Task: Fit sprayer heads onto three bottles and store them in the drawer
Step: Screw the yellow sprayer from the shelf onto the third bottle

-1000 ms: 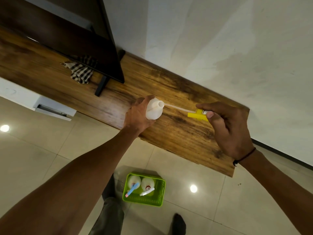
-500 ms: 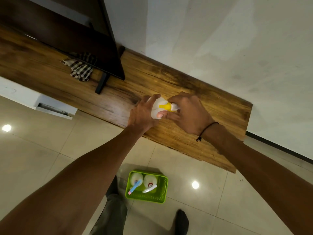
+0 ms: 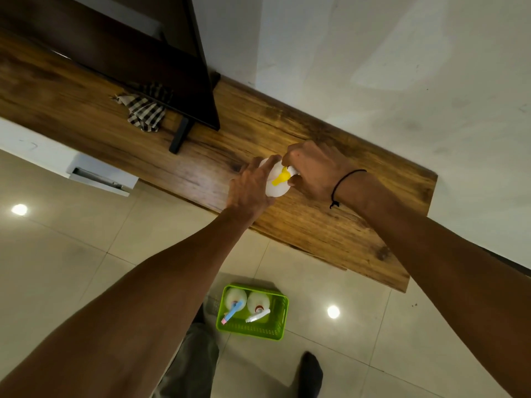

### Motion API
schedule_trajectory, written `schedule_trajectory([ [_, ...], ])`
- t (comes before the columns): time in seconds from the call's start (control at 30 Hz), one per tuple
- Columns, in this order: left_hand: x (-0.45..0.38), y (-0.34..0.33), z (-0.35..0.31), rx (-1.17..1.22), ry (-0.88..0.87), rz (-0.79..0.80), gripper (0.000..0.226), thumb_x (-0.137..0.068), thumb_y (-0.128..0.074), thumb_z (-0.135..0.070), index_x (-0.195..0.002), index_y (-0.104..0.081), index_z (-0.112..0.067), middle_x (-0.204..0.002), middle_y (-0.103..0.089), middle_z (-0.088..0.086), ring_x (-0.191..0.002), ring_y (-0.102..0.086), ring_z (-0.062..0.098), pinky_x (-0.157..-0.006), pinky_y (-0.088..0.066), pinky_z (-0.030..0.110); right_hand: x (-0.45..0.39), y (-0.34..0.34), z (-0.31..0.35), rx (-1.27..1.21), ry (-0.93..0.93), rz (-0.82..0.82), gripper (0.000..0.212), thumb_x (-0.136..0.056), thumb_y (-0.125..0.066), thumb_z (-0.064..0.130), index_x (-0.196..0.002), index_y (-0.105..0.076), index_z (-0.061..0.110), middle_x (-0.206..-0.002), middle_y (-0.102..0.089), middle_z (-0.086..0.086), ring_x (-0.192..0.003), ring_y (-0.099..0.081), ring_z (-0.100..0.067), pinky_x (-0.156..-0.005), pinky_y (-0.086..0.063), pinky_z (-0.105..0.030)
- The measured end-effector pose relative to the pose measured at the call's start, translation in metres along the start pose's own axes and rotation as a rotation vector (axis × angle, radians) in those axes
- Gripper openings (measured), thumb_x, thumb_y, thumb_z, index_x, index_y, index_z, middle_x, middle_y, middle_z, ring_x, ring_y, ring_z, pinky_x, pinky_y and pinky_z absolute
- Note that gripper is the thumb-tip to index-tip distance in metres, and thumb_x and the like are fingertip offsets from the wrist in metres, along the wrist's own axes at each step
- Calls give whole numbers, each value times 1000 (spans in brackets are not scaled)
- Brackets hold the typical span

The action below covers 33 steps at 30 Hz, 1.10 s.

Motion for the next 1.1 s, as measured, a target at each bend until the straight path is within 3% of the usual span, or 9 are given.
schedule_trajectory([
  [0.17,-6,-1,-7,-28,-41,17,101,-71,-95,-28,-155,-39,-32,-145,-56,9,-131,-59,35,-92,-58,48,8,2,4,147,162,-6,25,-93,-65,13,-118,-70,18,-116,-65,-1,-107,-65,-30,-69,-45,-35],
  [0.27,-15,-5,-14,-34,-74,95,103,-70,-95,-25,-156,-38,-31,-143,-58,10,-129,-61,36,-96,-59,50,16,3,5,205,296,-39,29,-94,-67,21,-122,-70,20,-122,-64,2,-112,-59,-25,-85,-51,-36],
  [0.37,-22,-6,-18,-56,-105,140,105,-67,-96,-26,-155,-40,-32,-140,-59,8,-125,-64,35,-91,-60,53,22,1,-2,172,315,-67,31,-91,-73,21,-122,-71,18,-117,-66,0,-106,-60,-26,-73,-49,-34],
  [0.57,-15,-10,-21,-123,-116,65,99,-68,-96,-41,-151,-45,-24,-139,-60,9,-125,-64,35,-90,-59,50,18,-17,-49,-189,-275,-2,45,-88,-70,57,-95,-65,13,-103,-65,-16,-93,-63,-36,-72,-49,-38],
  [0.7,-4,-12,-21,-81,-100,-52,107,-60,-92,-65,-149,-46,-26,-134,-63,9,-121,-65,34,-82,-59,46,34,-36,-68,-613,-626,-126,50,-85,-74,52,-91,-70,2,-89,-75,-16,-87,-74,-31,-80,-61,-42],
  [0.8,4,-22,-14,125,-95,0,124,-55,-90,-75,-157,-39,-26,-147,-51,11,-132,-51,34,-92,-55,49,47,-42,-75,-754,-693,-177,42,-85,-77,43,-94,-75,2,-78,-77,-13,-73,-76,-26,-79,-64,-42],
  [0.93,-6,-34,-1,397,-120,190,123,-58,-98,-57,-159,-37,-24,-158,-41,5,-143,-44,28,-113,-49,52,53,-42,-76,-690,-588,-144,43,-87,-77,44,-96,-77,2,-76,-75,-13,-72,-74,-25,-75,-62,-40],
  [1.0,-11,-42,4,465,-97,315,113,-61,-100,-49,-154,-40,-28,-152,-49,-1,-137,-52,25,-107,-56,54,56,-47,-77,-674,-566,-122,44,-87,-77,45,-98,-76,3,-84,-75,-17,-79,-73,-32,-73,-61,-44],
  [1.1,-14,-44,0,375,-116,253,109,-56,-100,-54,-143,-42,-26,-143,-54,0,-128,-55,26,-96,-59,55,63,-61,-83,-946,-688,-162,43,-88,-78,41,-97,-76,0,-69,-72,-15,-54,-65,-25,-51,-53,-35],
])
Point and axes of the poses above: each hand's wrist, its own x-axis away from the middle knuckle, its own y-axis out of the back of the hand, z = x × y, the point moved 8 cm from there along -x, towards the middle knuckle
